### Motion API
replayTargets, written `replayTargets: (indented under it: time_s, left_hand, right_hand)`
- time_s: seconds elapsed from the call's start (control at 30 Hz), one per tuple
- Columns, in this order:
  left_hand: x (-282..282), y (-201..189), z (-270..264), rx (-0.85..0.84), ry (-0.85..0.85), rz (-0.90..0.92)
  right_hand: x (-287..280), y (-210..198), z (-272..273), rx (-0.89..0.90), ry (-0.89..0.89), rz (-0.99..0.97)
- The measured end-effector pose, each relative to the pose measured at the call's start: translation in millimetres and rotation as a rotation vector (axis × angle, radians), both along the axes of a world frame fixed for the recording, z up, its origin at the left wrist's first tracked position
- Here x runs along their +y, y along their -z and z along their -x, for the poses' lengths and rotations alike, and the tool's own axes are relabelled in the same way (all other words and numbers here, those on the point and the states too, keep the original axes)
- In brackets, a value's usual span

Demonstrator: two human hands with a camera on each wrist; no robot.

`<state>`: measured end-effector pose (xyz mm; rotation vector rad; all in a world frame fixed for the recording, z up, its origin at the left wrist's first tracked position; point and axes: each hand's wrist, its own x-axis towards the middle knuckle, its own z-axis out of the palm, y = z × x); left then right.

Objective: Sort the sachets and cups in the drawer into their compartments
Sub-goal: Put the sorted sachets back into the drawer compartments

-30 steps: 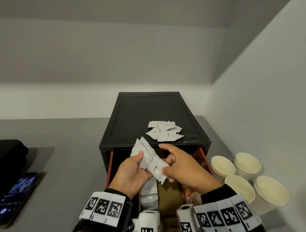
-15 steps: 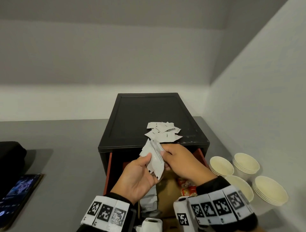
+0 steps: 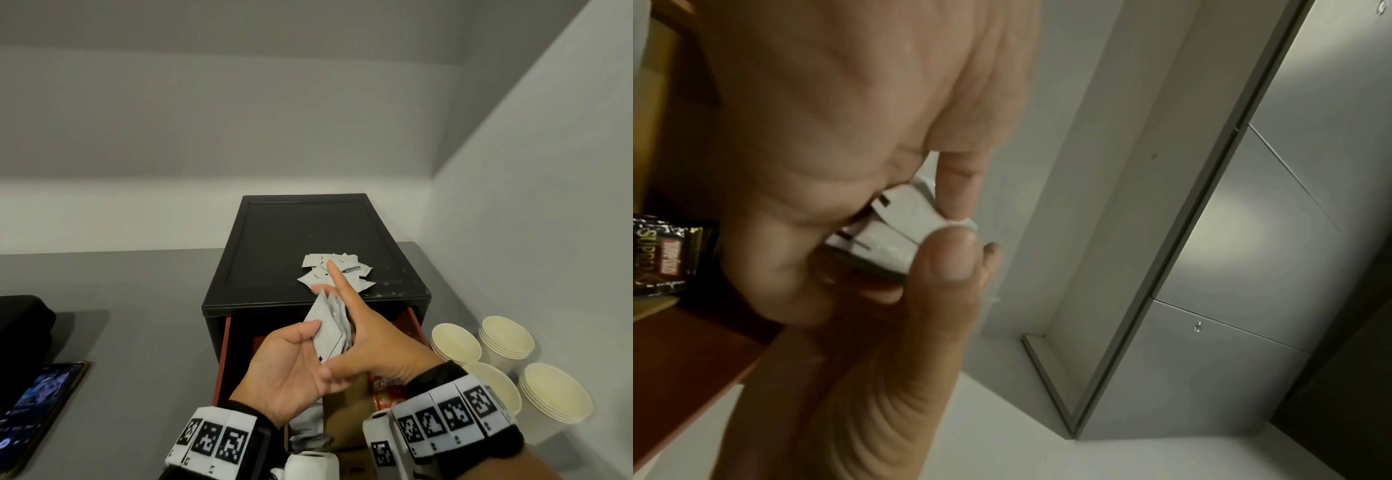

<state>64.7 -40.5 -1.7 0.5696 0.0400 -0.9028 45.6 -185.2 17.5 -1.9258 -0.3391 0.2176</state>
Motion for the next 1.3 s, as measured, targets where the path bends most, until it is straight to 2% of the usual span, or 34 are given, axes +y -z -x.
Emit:
replayTargets:
  time_s: [0.1, 0.27, 0.37, 0.53, 0.8, 0.87, 0.93, 1.0, 1.1, 1.3]
  left_hand:
    - [-0.1, -2.4, -0.5, -0.008, 0.02, -0.039]
    - [2.7, -6.5, -1.3, -0.006, 0.083, -0.151]
    - [4.2, -8.3, -1.4, -0.001, 0.115, -0.241]
    - [6.5, -8.6, -4.0, 0.045, 0.083, -0.232]
    - [8.7, -1.2, -9.9, 0.057, 0.033, -0.268]
    - [10.2, 1.6, -14.1, 0.069, -0.023, -0.275]
    - [12.5, 4.6, -18.9, 0.081, -0.071, -0.292]
    - [15.0, 7.9, -24.1, 0.094, -0.095, -0.306]
    - [16.6, 11.6, -30.0, 0.101, -0.092, -0.32]
    - [17.4, 15.1, -40.4, 0.113, -0.097, -0.315]
  right_hand:
    - [-0.3, 0.3, 1.8, -0.06, 0.03, -0.122]
    - [1.6, 2.5, 3.1, -0.1, 0.043, -0.129]
    - [1.6, 3.8, 2.5, -0.135, 0.061, -0.097]
    - [2.0, 6.5, -0.6, -0.181, 0.034, 0.049]
    - [5.3, 9.8, -11.7, -0.152, -0.002, 0.066]
    - [-0.4, 6.0, -20.9, -0.209, 0.104, 0.075]
    - [-8.7, 5.1, -34.4, -0.283, 0.327, 0.201]
    - [-14.1, 7.0, -46.3, -0.282, 0.473, 0.475]
    - [-15.8, 17.0, -59.8, -0.278, 0.437, 0.768]
    - [-16.1, 23.5, -68.2, -0.424, 0.379, 0.924]
